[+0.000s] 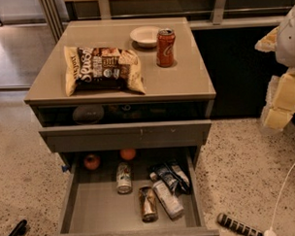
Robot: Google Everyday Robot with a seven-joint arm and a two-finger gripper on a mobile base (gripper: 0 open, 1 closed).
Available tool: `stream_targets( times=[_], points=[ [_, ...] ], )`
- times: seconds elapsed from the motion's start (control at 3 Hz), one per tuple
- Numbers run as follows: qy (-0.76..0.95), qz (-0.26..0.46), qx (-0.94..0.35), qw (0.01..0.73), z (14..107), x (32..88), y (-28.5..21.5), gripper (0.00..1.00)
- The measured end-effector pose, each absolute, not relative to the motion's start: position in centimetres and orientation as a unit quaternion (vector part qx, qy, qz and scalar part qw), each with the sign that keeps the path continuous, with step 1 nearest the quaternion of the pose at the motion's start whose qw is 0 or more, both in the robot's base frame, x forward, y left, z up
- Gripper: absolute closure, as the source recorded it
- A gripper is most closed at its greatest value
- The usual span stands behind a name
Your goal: Place brown chip bag into middle drawer
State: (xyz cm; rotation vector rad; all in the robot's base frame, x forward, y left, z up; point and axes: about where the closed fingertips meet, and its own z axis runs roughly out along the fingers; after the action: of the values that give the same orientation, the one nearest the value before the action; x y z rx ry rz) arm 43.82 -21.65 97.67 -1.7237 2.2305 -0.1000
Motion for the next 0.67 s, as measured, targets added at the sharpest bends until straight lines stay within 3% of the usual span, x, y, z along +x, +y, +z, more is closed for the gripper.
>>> stream_targets(
  times=[0.33,0.67],
  points=[
    [0.781,-0.035,-0.603,0.16,97.67,43.82,-21.65,0.0],
    [0.769,0.014,-0.615,0.175,97.33,43.91,-21.15,0.0]
  ],
)
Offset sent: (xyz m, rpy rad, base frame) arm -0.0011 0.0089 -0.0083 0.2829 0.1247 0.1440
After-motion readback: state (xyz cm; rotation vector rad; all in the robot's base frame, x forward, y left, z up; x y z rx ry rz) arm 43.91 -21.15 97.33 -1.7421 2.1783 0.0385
